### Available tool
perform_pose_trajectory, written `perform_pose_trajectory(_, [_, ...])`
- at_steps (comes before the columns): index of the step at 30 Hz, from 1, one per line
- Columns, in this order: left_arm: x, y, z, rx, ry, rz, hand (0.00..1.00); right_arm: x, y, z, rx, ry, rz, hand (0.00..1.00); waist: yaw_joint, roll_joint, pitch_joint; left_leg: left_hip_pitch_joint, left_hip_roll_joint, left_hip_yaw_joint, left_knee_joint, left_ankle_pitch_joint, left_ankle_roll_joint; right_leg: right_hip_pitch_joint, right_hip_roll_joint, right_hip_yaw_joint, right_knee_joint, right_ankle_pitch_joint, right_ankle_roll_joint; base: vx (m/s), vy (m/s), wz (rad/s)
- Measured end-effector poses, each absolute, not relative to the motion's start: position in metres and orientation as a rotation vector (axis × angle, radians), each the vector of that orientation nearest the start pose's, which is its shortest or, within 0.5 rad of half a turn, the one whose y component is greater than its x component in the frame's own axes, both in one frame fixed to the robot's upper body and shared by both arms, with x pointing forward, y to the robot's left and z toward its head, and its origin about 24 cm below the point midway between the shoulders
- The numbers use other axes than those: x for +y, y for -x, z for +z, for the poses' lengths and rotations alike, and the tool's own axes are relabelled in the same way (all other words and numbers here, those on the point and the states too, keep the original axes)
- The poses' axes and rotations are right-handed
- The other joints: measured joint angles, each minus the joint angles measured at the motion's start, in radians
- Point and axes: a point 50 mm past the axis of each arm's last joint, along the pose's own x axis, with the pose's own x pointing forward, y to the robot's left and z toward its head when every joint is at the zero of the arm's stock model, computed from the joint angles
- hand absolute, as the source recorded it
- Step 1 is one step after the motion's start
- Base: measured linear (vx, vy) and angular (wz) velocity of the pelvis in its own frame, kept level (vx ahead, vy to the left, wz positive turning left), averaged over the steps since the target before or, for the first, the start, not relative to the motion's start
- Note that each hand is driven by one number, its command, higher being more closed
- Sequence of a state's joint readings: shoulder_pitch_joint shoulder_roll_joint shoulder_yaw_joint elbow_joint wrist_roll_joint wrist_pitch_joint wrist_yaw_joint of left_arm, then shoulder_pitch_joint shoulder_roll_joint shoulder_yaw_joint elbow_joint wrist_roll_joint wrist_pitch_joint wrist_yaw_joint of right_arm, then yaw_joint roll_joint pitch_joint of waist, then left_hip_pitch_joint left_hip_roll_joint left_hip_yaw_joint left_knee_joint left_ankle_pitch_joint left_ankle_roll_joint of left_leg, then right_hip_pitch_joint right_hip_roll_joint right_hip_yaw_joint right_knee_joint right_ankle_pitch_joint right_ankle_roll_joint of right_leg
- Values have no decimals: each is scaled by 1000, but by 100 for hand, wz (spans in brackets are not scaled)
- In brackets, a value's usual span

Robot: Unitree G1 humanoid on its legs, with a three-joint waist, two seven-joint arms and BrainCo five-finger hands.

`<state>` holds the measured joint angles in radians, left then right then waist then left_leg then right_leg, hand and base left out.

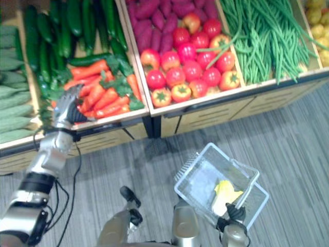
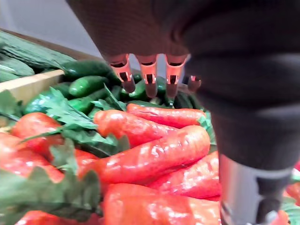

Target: Pick vegetable in the basket

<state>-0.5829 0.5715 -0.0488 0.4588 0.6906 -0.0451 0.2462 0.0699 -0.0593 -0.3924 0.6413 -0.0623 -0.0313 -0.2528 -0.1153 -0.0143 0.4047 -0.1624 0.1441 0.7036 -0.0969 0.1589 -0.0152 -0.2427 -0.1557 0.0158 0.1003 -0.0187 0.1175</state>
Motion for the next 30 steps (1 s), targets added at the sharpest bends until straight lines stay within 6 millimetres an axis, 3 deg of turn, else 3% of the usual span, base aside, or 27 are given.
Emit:
perform_pose_trajectory(2, [253,-352,172,-311,-1231,352,0,-256,-164,-93,633,101,-633,100,1,-2,21,-27,5,0,0,6,1,-28,5,1,-1,7,-2,0,0,0])
perform_pose_trajectory(3, [254,-353,176,-322,-1234,368,100,-255,-166,-91,619,103,-631,100,1,-2,29,-32,6,1,0,8,1,-34,6,2,-2,10,-3,-1,-9,-6])
perform_pose_trajectory(6, [261,-355,197,-367,-1254,432,100,-251,-178,-84,568,113,-608,100,11,-8,58,-50,15,15,0,15,1,-58,16,13,-10,24,-8,-13,-7,-16])
perform_pose_trajectory(7, [264,-356,214,-420,-1258,491,100,-249,-185,-79,541,115,-597,100,23,-8,60,-72,18,30,0,20,4,-85,21,28,-18,38,-7,-13,-4,-19])
perform_pose_trajectory(14, [275,-364,247,-434,-1244,591,100,-244,-196,-69,481,130,-559,100,29,-15,73,-97,41,79,0,22,6,-123,29,54,-34,65,-5,-15,3,-14])
perform_pose_trajectory(21, [257,-372,240,-407,-1221,524,100,-241,-194,-66,465,128,-549,100,37,-13,75,-61,68,85,0,32,-8,-93,50,38,-30,68,-5,13,-14,-7])
perform_pose_trajectory(25, [236,-365,248,-521,-1195,496,100,-243,-184,-72,496,134,-553,100,47,-10,76,-1,66,71,0,25,-19,-26,46,0,-30,57,-11,41,-10,8])
perform_pose_trajectory(30, [246,-357,244,-509,-1190,530,100,-246,-172,-86,577,132,-558,100,50,14,53,59,54,28,-1,20,-26,60,39,-46,-29,23,-22,47,-20,21])
